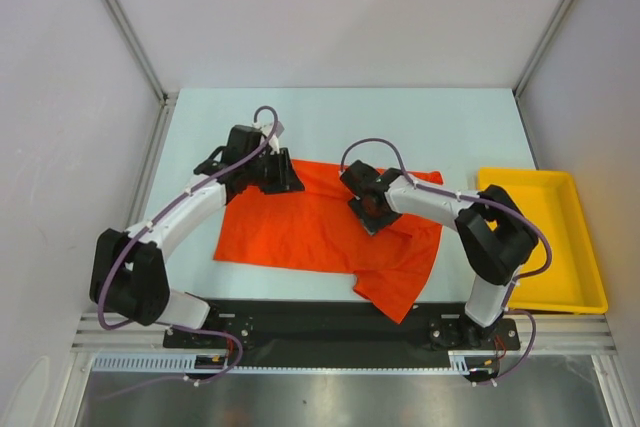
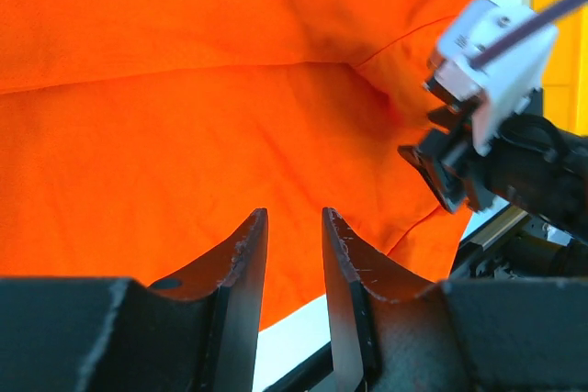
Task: Fold and stack the t-shirts
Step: Fold the tshirt
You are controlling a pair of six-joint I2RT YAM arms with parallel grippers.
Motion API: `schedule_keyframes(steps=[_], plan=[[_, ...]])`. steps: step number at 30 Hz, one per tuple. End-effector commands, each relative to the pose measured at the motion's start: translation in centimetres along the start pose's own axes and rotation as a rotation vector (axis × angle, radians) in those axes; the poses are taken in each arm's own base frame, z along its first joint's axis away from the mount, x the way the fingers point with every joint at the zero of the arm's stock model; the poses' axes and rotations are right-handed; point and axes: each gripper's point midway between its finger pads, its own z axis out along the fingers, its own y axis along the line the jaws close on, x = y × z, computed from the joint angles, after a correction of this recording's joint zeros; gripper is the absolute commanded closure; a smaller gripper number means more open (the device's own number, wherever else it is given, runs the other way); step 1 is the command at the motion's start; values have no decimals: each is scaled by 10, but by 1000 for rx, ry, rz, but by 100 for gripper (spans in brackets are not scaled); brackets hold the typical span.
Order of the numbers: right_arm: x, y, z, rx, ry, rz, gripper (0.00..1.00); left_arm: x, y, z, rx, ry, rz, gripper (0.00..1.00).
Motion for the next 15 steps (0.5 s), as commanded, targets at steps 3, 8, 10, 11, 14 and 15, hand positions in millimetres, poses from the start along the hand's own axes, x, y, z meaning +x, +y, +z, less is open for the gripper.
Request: schedule_keyframes(steps=[3,8,10,11,14,15], plan=[[-21,-43,14,249,-63,11,47,-6,-9,-11,27,-20,8,65],[-53,-75,15,307,-100,76,48,-11,-11,-12,17,1,40,65],[-64,-100,7,336,-131,154,47,-13,-12,-13,18,3,49,65],[-75,-109,-1,341,-165,191,47,-12,-12,-13,18,6,48,65],[-103,-132,-12,267,-253,328,47,-6,-13,-10,41,22,33,64],[-110,-133,-12,221,-260,336,45,-3,-14,-8,53,27,29,64]])
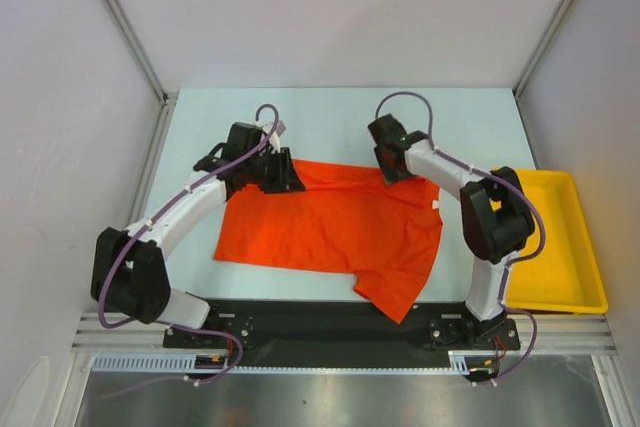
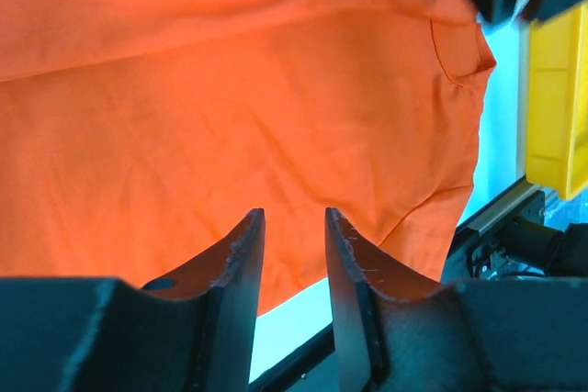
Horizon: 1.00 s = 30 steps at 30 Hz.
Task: Fold and stack the t-shirts
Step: Fold the tshirt
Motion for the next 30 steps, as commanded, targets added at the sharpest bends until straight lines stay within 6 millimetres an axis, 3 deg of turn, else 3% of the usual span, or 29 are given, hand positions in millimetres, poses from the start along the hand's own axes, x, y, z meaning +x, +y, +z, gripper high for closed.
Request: schedule_keyframes(steps=[1,2,3,4,5,7,8,9,10,11,12,13,15,16,17,18,20,21,23,24,25,30], plan=[[-41,-17,-11,-58,-59,121,44,-1,-13,3,71,-2,14,61],[-46,-23,-16,-51,-59,143,44,1,-16,5,83,2,18,60],[-39,-32,-14,-60,-24,177,43,2,-20,8,90,3,22,59],[-31,-44,-28,-105,-3,254,39,12,-35,18,128,29,39,55],[-29,-48,-34,-145,6,314,38,9,-45,27,167,10,47,53],[-19,-34,-46,-319,44,443,36,19,-76,43,258,39,8,51],[-23,-49,-61,-366,10,591,35,16,-88,61,304,25,7,51],[-23,-41,-72,-484,12,663,30,17,-101,70,331,35,-47,51],[-13,-41,-65,-537,-5,745,27,9,-127,75,398,-5,-30,52],[-20,-60,-73,-575,-52,908,21,8,-134,84,400,-12,-66,52],[-22,-60,-77,-645,-64,963,16,8,-138,95,399,-3,-168,52],[-25,-67,-75,-642,-90,991,15,-4,-149,101,414,-74,-199,53],[-33,-77,-72,-546,-126,884,19,-14,-152,113,395,-128,-265,52],[-33,-78,-73,-516,-115,851,21,-31,-170,111,425,-179,-217,52],[-42,-80,-73,-515,-140,830,25,-42,-174,115,411,-205,-162,53],[-43,-79,-67,-538,-137,840,38,-46,-173,125,375,-218,3,55],[-45,-76,-59,-577,-128,857,63,-48,-168,151,271,-125,102,62],[-41,-71,-48,-575,-105,836,69,-49,-163,159,256,-100,182,64],[-38,-70,-39,-560,-84,796,60,-50,-152,173,205,-54,234,62],[-34,-71,-32,-542,-65,783,45,-50,-150,175,203,-61,279,59],[-29,-71,-24,-530,-56,740,43,-49,-145,183,193,-49,288,53],[-33,-69,-6,-542,-59,661,39,-45,-133,198,145,-15,321,50]])
